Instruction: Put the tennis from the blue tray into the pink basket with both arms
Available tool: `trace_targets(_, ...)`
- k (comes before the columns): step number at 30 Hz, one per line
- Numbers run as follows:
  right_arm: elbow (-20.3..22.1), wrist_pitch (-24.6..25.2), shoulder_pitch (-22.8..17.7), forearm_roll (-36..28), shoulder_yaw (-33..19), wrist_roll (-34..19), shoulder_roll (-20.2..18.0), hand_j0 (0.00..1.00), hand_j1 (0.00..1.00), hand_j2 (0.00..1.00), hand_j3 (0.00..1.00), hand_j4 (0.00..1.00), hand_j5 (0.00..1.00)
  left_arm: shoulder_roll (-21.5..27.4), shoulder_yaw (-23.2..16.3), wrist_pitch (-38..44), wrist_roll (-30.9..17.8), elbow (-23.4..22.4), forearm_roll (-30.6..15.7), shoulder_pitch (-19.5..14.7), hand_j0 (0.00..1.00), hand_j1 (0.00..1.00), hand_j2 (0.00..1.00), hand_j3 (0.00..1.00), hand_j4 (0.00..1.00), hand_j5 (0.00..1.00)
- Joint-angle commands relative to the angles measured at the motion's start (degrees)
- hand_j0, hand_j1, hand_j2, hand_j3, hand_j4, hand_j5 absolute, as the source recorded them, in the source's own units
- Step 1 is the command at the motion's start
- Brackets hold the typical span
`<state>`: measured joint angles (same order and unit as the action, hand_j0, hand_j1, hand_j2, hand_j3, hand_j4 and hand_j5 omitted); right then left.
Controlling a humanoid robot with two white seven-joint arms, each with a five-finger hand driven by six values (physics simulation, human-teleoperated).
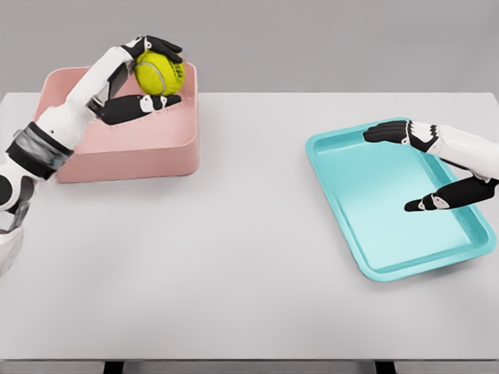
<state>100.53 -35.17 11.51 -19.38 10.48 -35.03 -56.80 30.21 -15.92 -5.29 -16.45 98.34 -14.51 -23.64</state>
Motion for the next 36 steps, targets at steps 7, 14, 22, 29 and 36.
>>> trace_targets(7,-0.07,0.17,0.09,-0.4,0.42,0.03,0.02,1.0,1.0,1.0,1.0,1.0,1.0,0.64,0.45,7.66,-0.07,-10.89,-1.57,-3.25,0.44,0.44,0.44,0.44,0.44,0.44)
trace_targets(14,0.02,0.17,0.18,-0.4,0.33,0.03,0.02,1.0,1.0,1.0,1.0,1.0,1.0,0.64,0.27,10.47,-0.07,-16.17,-1.31,-4.75,0.44,0.44,0.44,0.44,0.44,0.44)
trace_targets(22,-0.07,0.17,0.97,-0.49,0.25,0.03,-0.24,1.0,1.0,1.0,1.0,1.0,1.0,0.64,0.19,15.57,0.02,-17.75,-0.78,-4.84,0.62,0.62,0.62,0.62,0.62,0.62)
trace_targets(29,0.02,0.17,0.62,-0.4,0.33,0.03,-0.42,1.0,1.0,1.0,1.0,1.0,1.0,0.73,0.36,15.4,0.1,-18.01,-1.04,-5.36,1.0,1.0,1.0,1.0,1.0,1.0)
trace_targets(36,-0.07,0.17,0.44,-0.49,0.33,0.03,-0.51,1.0,1.0,1.0,1.0,1.0,1.0,1.43,0.54,11.63,0.02,-14.06,-2.53,-5.1,1.0,1.0,1.0,1.0,1.0,1.0)
